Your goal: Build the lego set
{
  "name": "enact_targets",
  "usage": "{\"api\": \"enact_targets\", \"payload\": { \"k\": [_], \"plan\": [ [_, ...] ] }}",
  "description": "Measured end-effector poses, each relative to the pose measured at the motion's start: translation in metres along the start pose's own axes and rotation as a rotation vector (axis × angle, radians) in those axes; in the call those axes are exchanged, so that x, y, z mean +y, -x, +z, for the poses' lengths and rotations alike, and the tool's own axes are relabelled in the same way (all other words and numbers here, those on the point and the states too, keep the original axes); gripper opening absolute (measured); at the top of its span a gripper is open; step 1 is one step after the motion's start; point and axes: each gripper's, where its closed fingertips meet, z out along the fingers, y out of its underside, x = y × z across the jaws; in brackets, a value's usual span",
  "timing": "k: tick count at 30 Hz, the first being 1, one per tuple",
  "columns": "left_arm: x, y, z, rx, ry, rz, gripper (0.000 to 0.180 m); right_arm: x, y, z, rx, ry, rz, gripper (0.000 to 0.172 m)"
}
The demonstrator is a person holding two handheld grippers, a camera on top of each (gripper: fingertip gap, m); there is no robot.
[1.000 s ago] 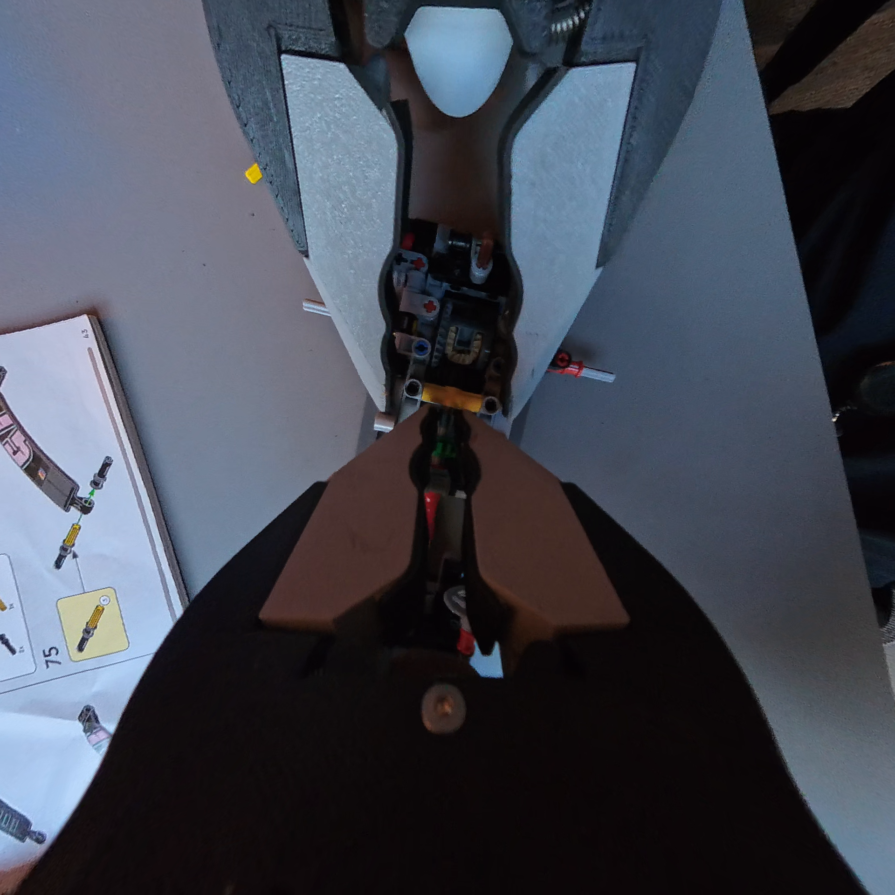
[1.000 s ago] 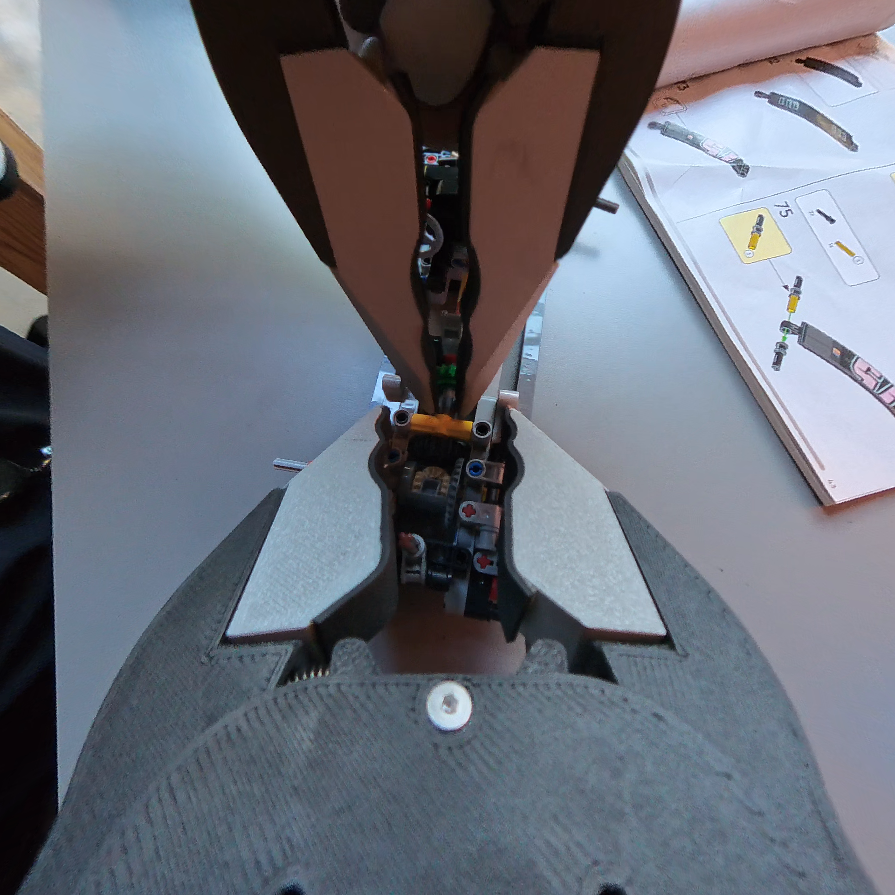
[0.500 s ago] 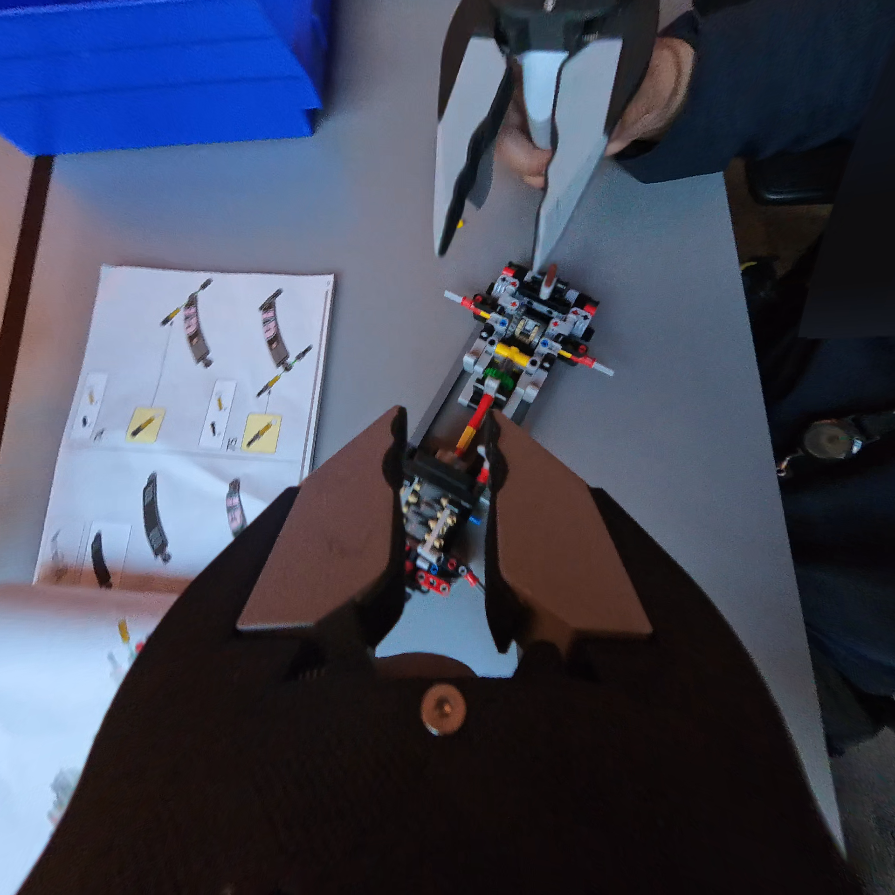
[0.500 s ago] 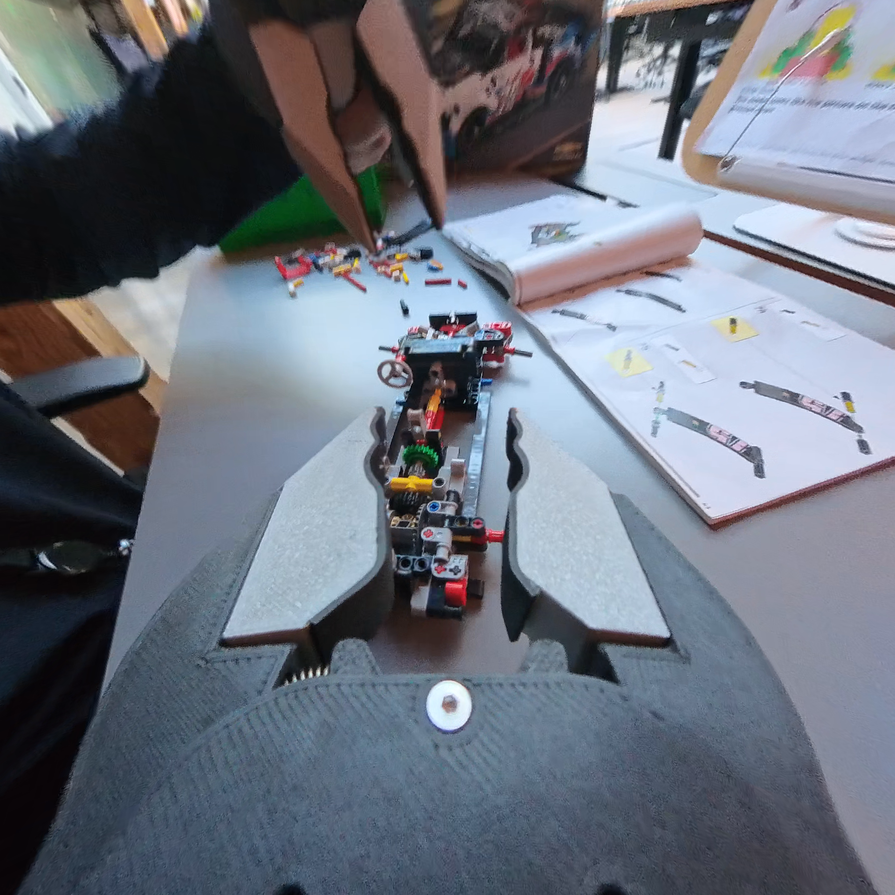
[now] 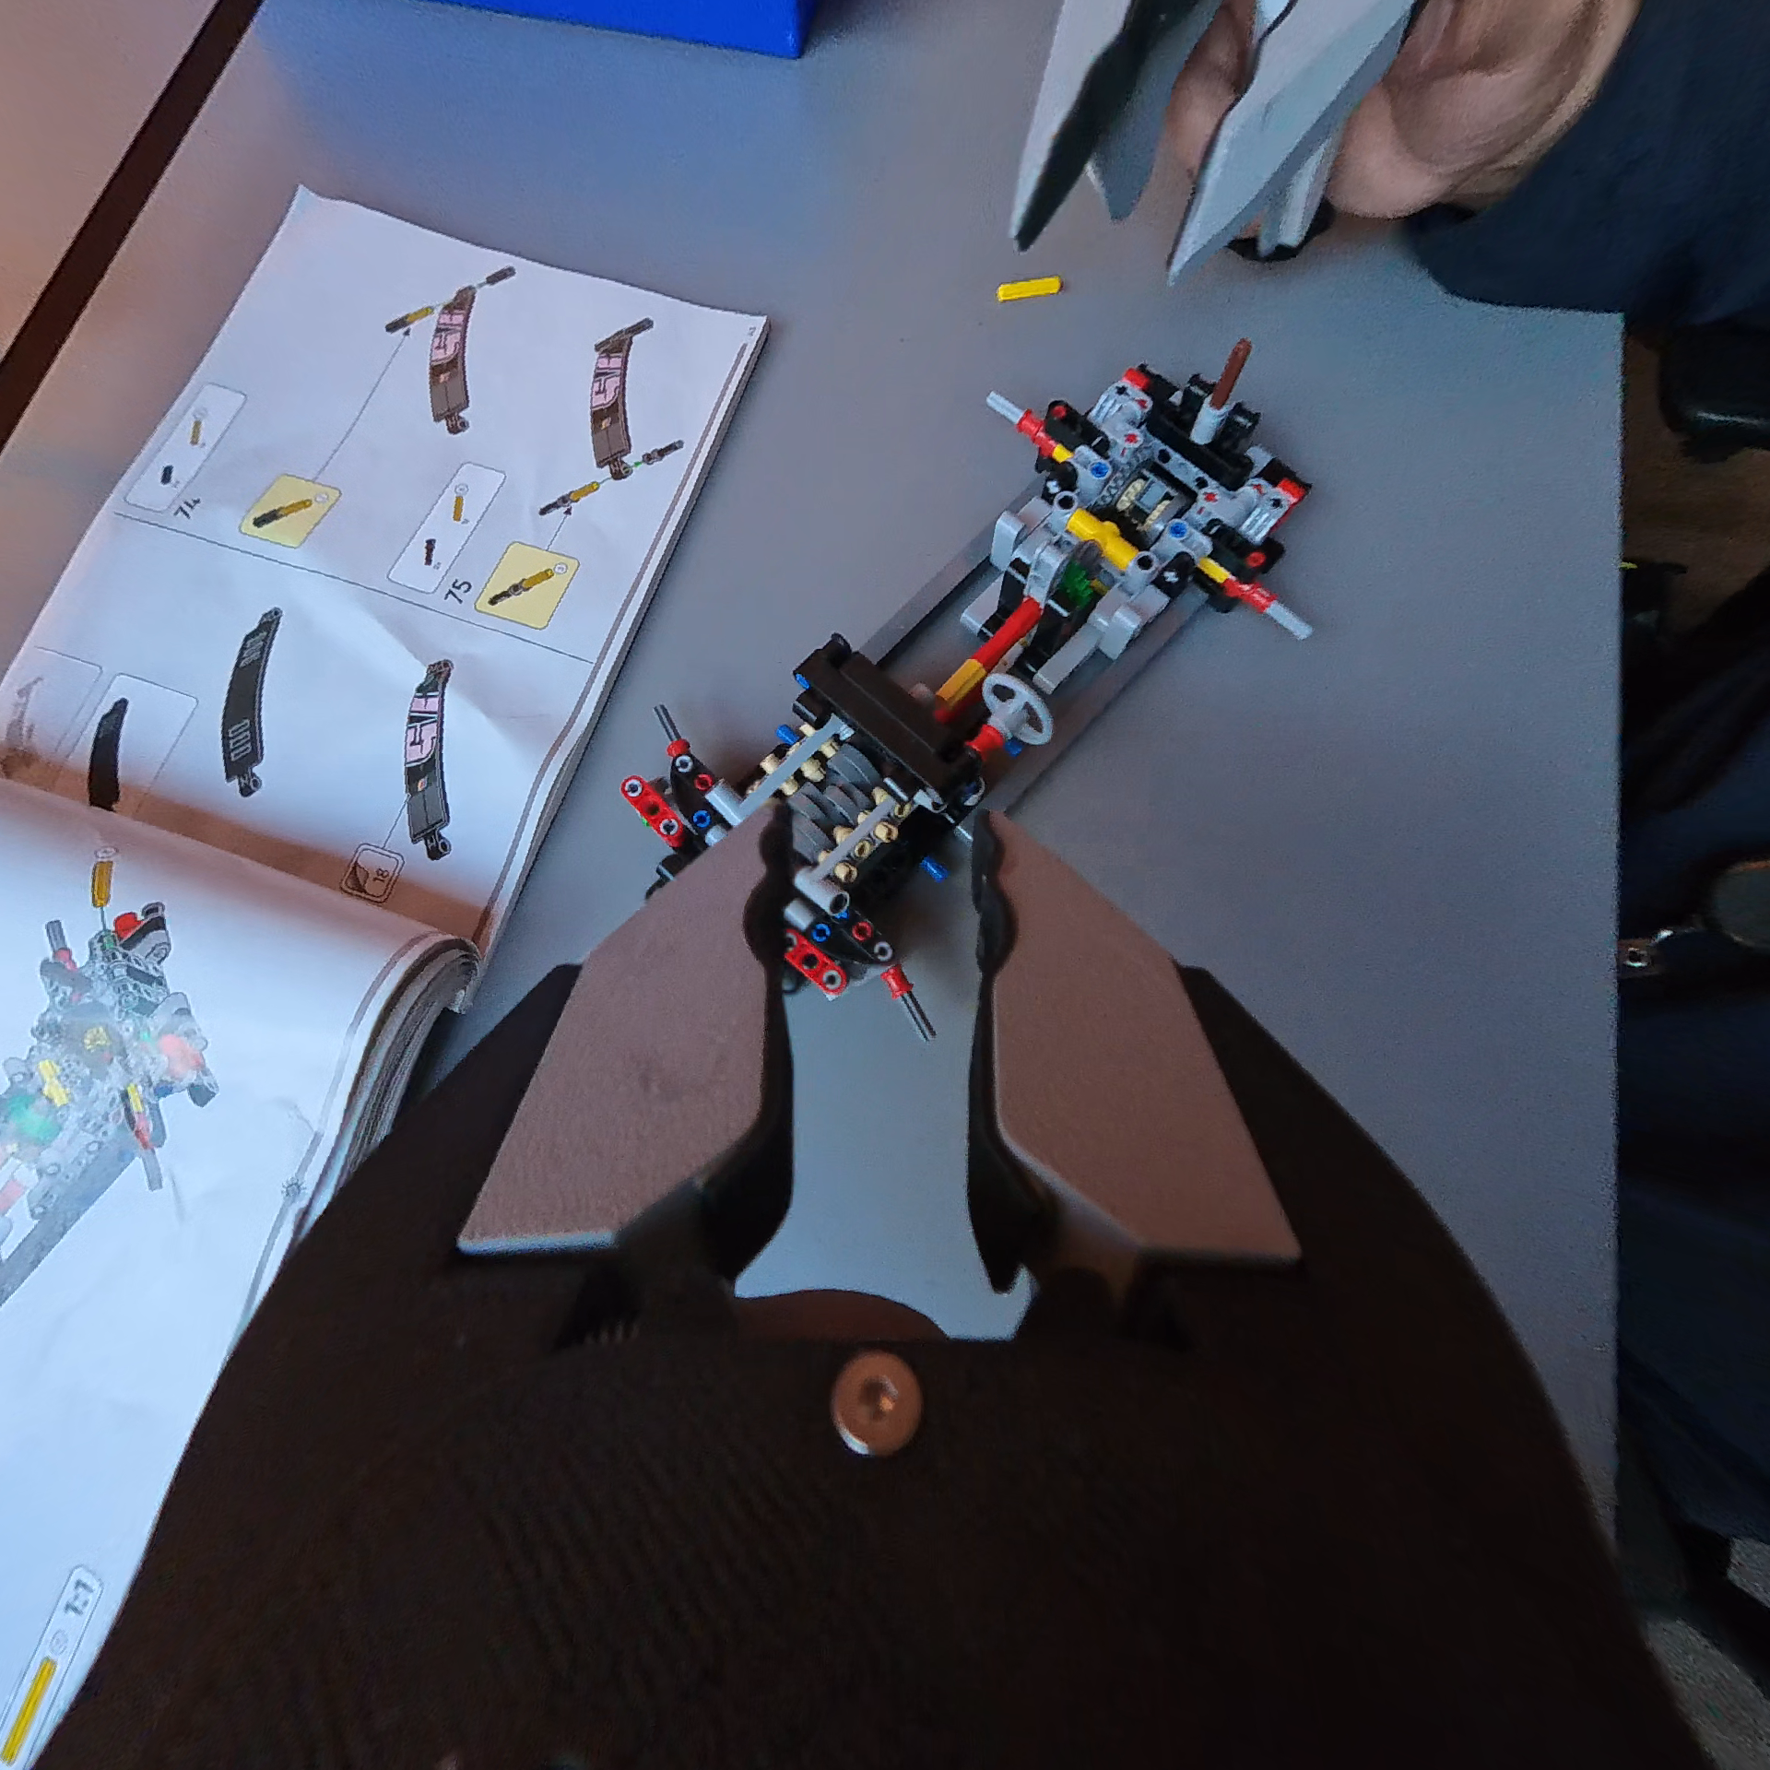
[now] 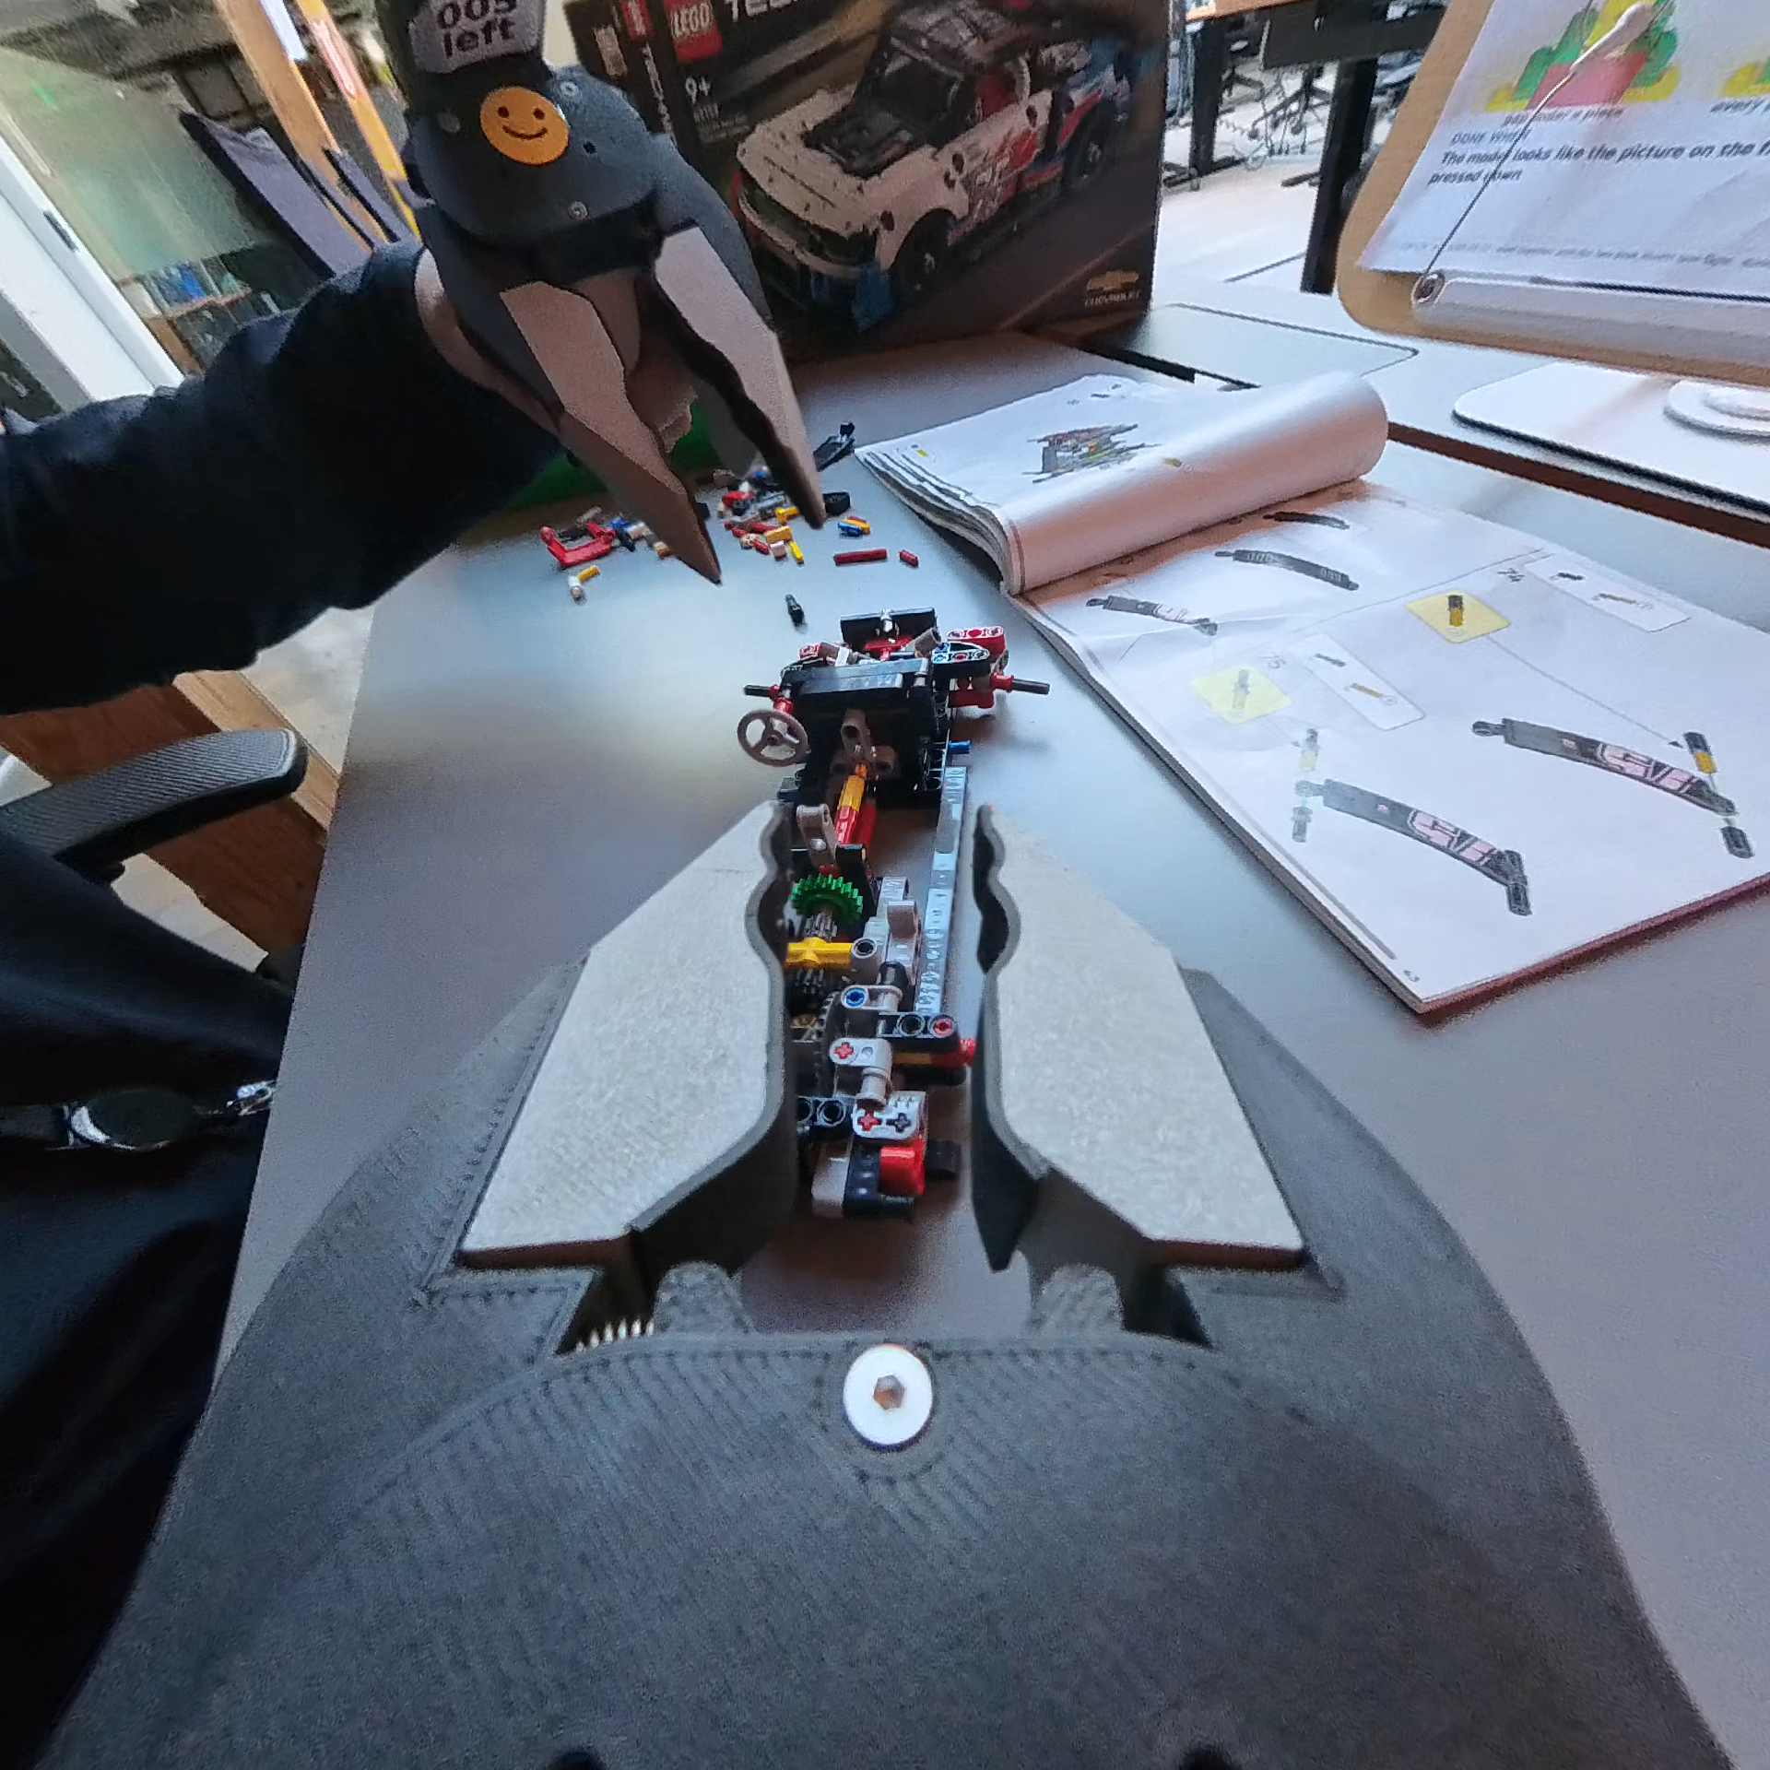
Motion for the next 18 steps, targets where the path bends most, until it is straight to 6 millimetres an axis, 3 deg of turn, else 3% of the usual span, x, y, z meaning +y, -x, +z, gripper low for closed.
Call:
{"api": "enact_targets", "payload": {
  "k": [5,10,14,18],
  "plan": [
    [0.011,0.010,0.019,-0.031,0.055,0.027,0.049,-0.001,0.015,0.023,-0.018,0.111,-0.038,0.038],
    [0.024,0.013,0.031,-0.028,0.071,0.015,0.053,0.018,0.017,0.059,0.004,0.325,-0.105,0.038],
    [0.038,0.020,0.032,-0.048,0.099,0.020,0.054,0.026,0.020,0.078,-0.033,0.449,-0.122,0.034],
    [0.040,0.021,0.029,-0.013,0.051,-0.006,0.053,0.039,0.014,0.090,-0.017,0.560,-0.133,0.029]
  ]
}}
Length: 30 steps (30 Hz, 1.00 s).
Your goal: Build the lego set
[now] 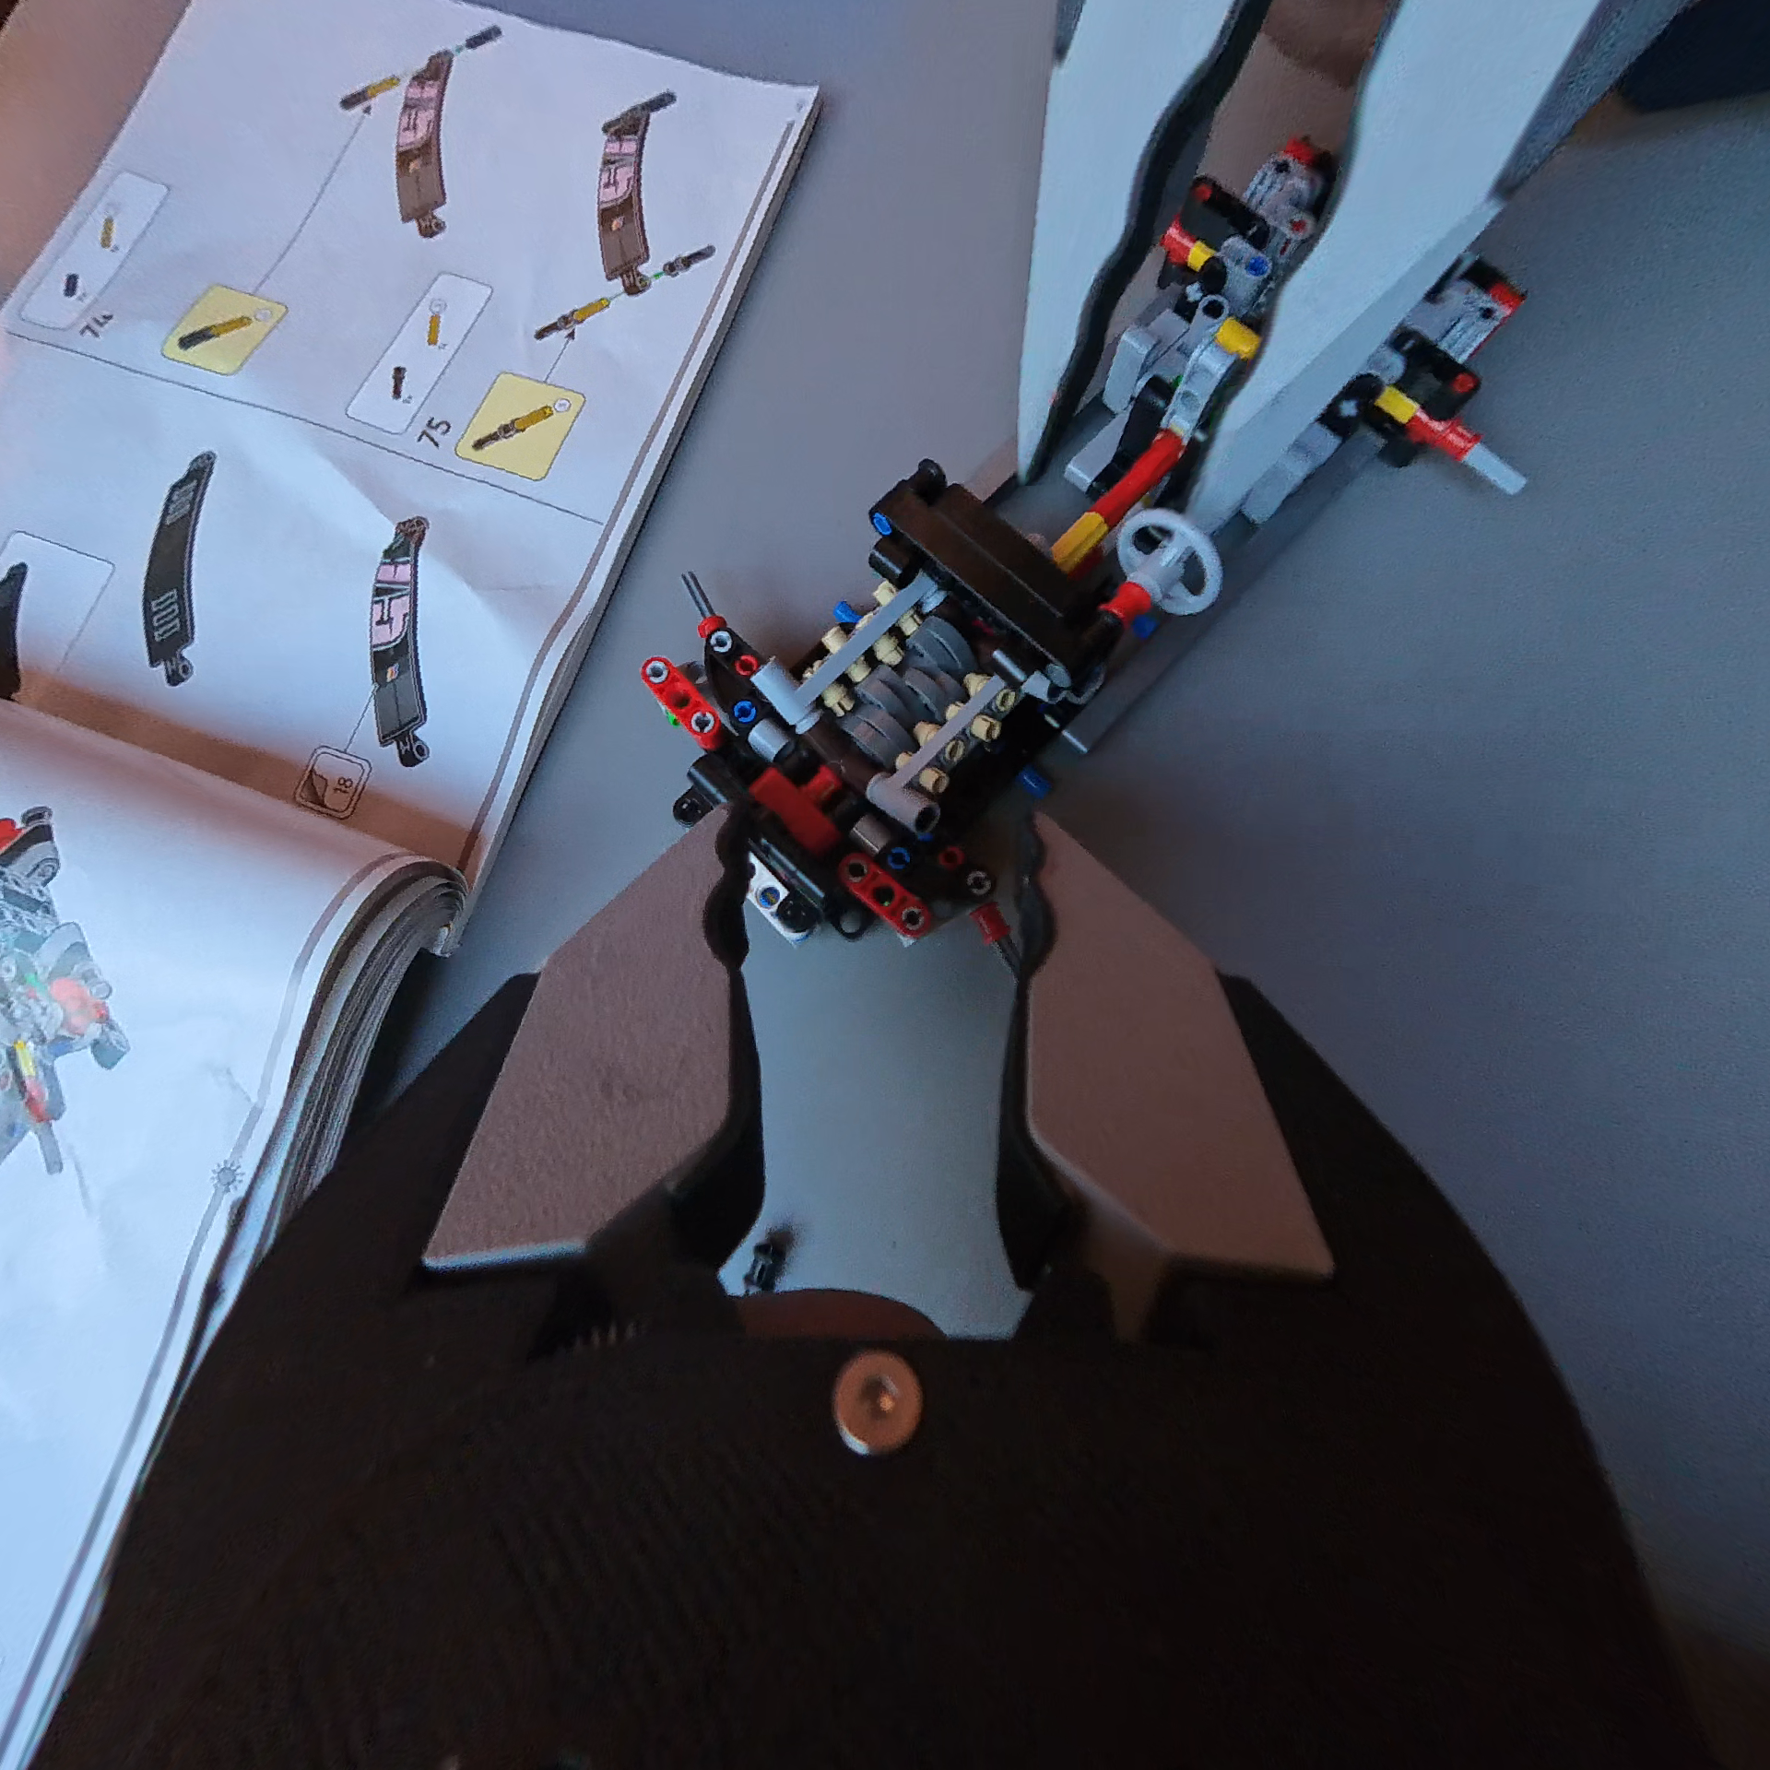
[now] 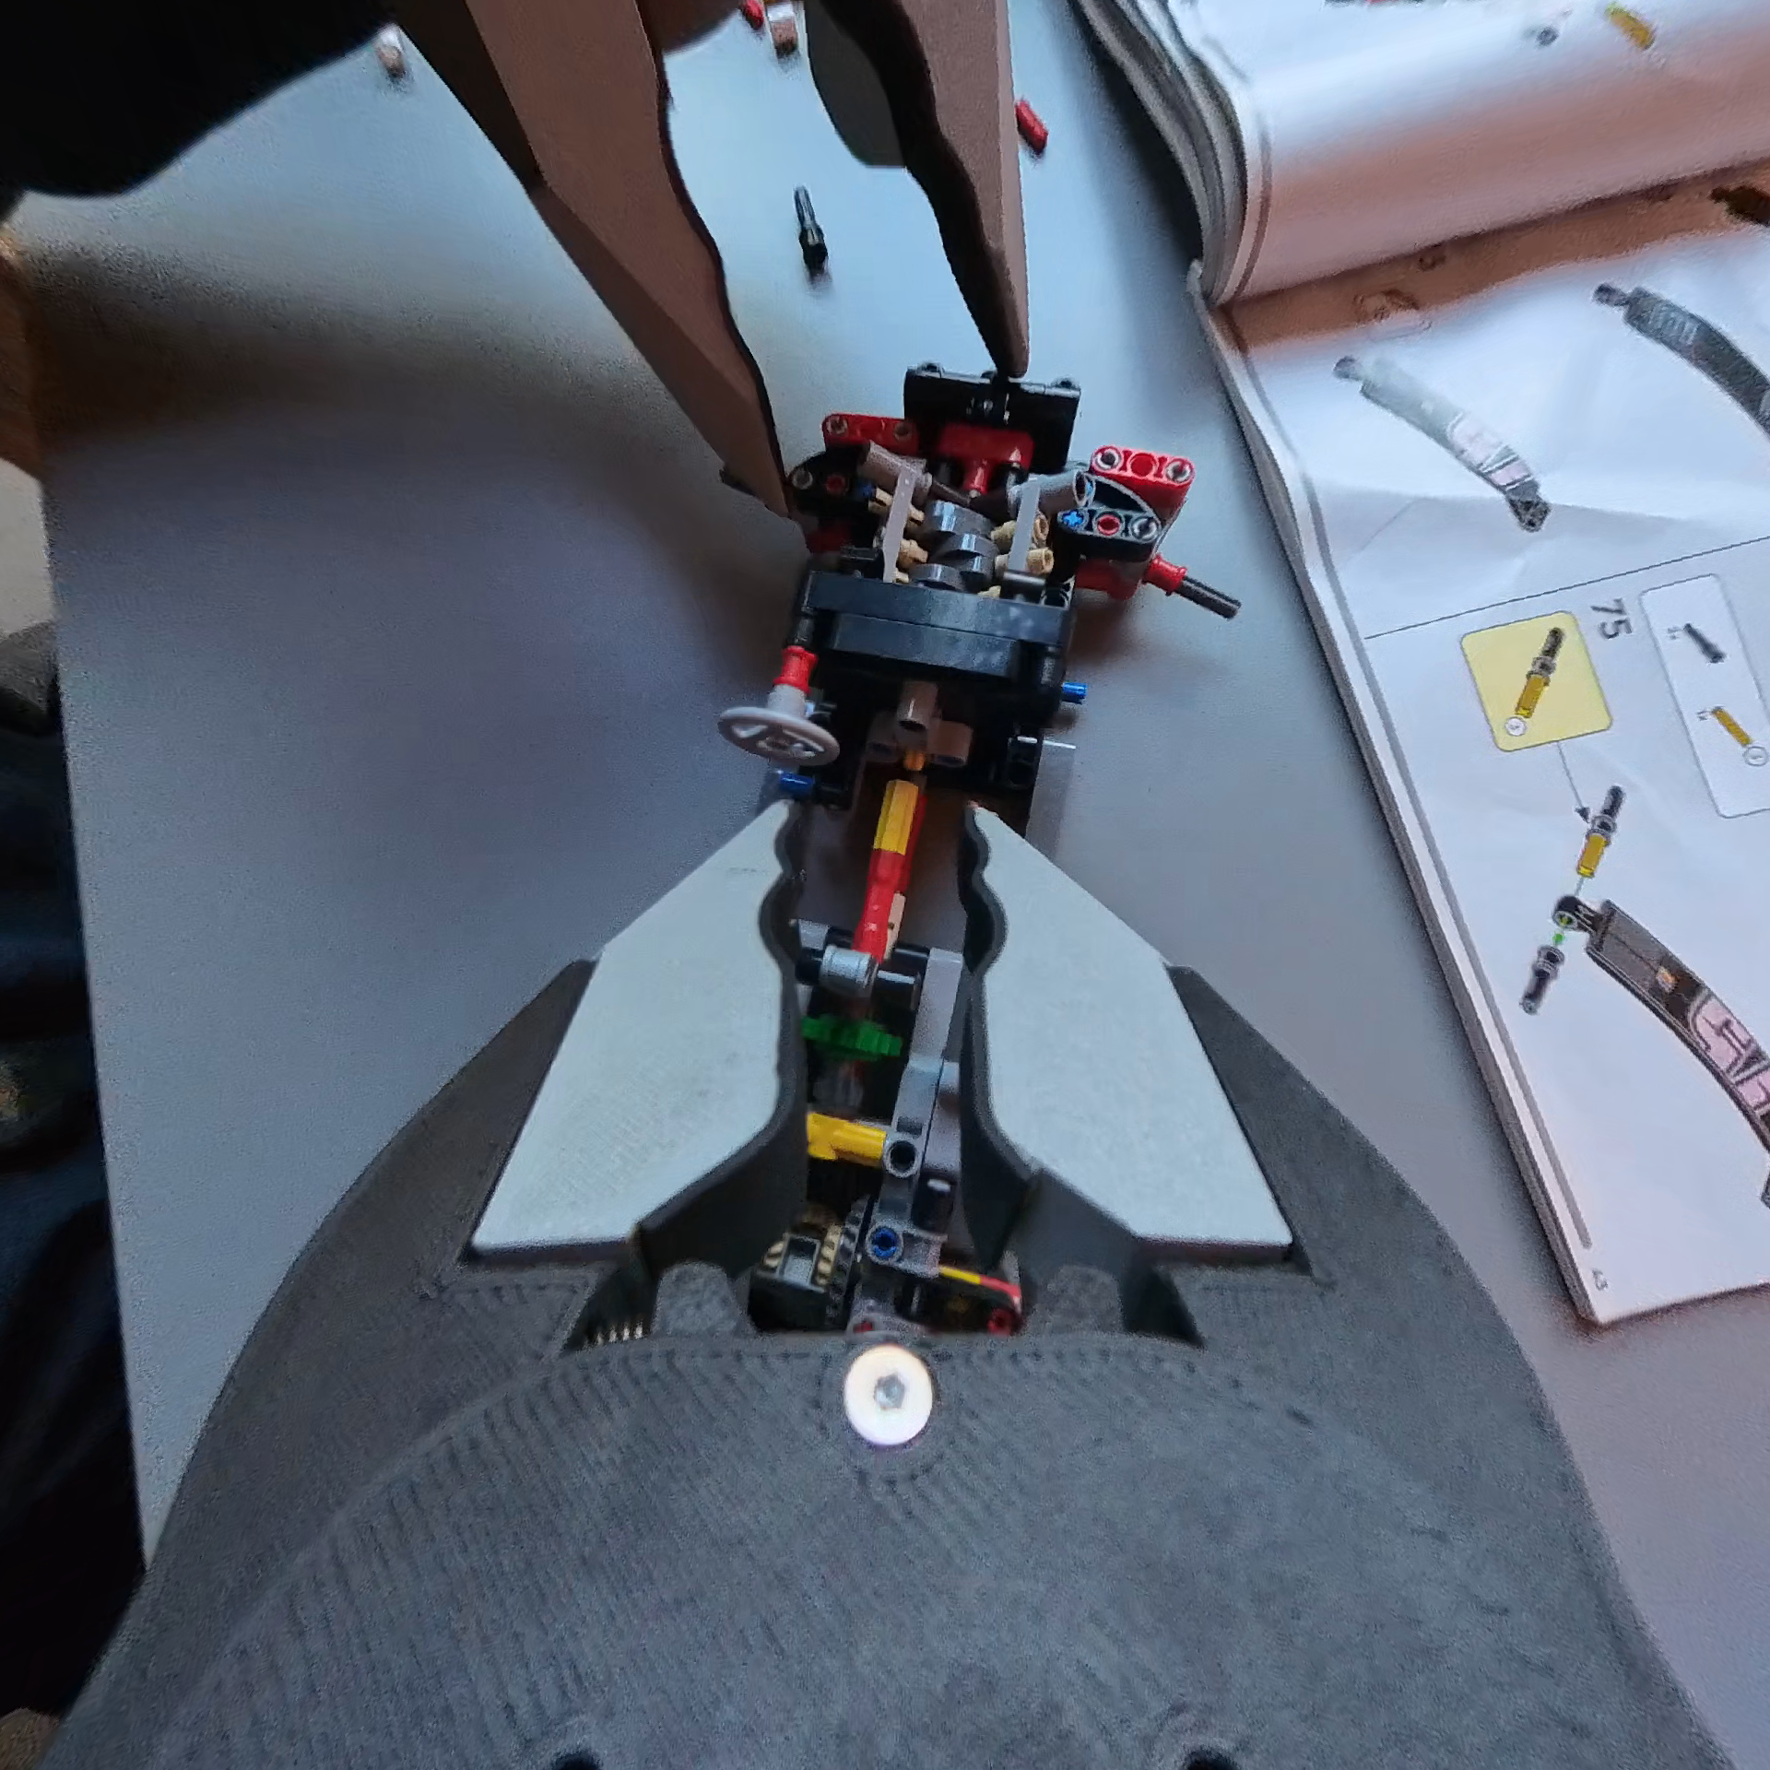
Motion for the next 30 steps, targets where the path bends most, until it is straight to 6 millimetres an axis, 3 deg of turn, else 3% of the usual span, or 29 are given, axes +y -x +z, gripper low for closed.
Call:
{"api": "enact_targets", "payload": {
  "k": [7,30],
  "plan": [
    [0.008,0.004,0.007,0.081,-0.077,-0.061,0.052,0.010,-0.001,0.012,-0.006,0.068,-0.003,0.006],
    [0.003,-0.002,0.014,0.055,-0.130,-0.050,0.056,0.015,-0.010,0.007,-0.025,0.052,0.038,0.004]
  ]
}}
